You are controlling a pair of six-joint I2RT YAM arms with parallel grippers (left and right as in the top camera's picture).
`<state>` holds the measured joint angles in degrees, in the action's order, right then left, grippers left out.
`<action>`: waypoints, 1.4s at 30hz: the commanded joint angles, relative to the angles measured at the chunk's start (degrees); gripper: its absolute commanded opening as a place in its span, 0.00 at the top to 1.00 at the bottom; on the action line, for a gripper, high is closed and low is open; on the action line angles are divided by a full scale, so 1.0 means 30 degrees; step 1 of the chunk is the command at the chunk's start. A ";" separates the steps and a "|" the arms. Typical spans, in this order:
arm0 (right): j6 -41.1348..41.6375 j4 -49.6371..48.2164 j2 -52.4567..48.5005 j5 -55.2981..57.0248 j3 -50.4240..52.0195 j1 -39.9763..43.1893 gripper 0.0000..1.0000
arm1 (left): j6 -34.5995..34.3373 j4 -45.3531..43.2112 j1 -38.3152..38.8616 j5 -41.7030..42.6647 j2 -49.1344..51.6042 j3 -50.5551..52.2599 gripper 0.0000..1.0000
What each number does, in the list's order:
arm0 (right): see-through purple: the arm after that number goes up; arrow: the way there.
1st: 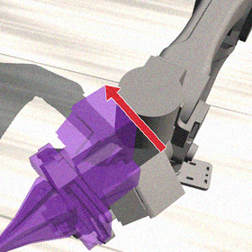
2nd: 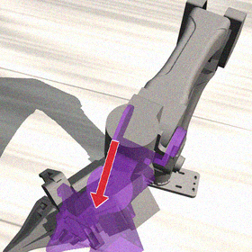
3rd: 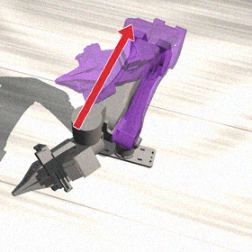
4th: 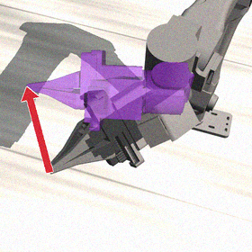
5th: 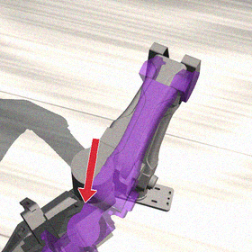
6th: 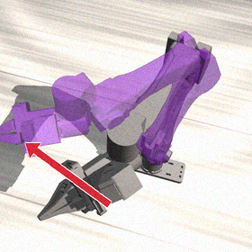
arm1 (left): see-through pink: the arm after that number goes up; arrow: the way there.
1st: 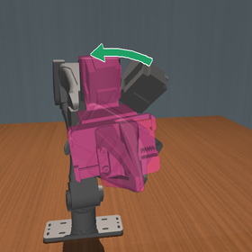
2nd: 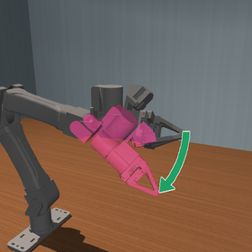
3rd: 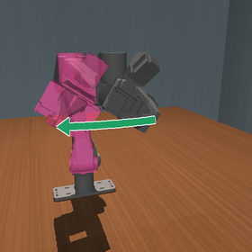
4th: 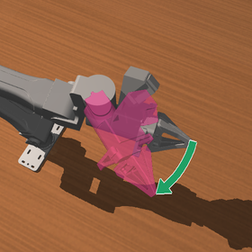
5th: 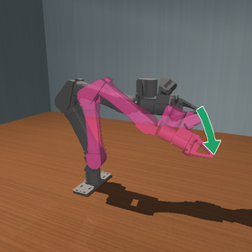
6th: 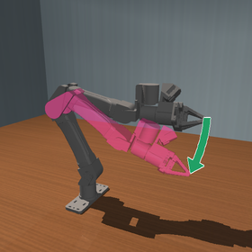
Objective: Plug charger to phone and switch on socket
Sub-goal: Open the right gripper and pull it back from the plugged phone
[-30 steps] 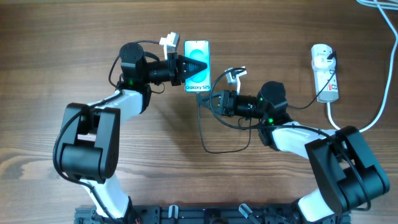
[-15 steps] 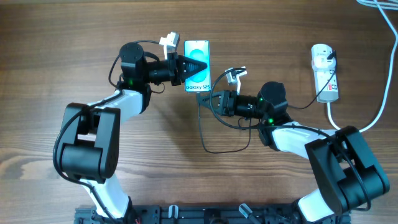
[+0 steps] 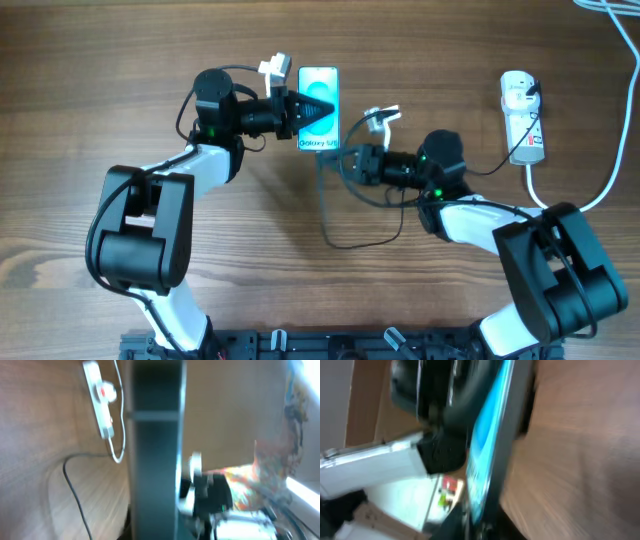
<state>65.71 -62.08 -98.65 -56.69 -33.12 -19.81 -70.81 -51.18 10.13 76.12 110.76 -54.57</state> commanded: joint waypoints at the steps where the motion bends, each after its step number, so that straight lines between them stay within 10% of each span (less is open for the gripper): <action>1: -0.0627 -0.0160 0.0634 0.0109 -0.0313 0.0780 0.45 | 0.0452 0.0219 -0.0321 0.1494 -0.0095 0.0117 0.96; 8: -0.1144 -0.0007 0.2506 -0.1362 -0.0313 0.0794 0.01 | 0.0532 0.0685 -0.0474 0.0444 -0.0095 0.0117 0.96; 22: -1.0571 1.9526 1.3449 0.4561 -0.0313 0.0816 0.00 | 0.8291 1.0491 0.0809 -0.4714 -0.0095 0.0109 0.96; 42: -1.2211 2.5143 1.7580 0.6484 -0.0313 0.0809 0.00 | 1.5569 2.1303 0.1698 -1.1081 0.0408 -0.5967 0.96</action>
<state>31.05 12.91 -45.69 -38.48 -33.78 -17.34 -30.57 10.72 14.87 46.68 110.76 -68.53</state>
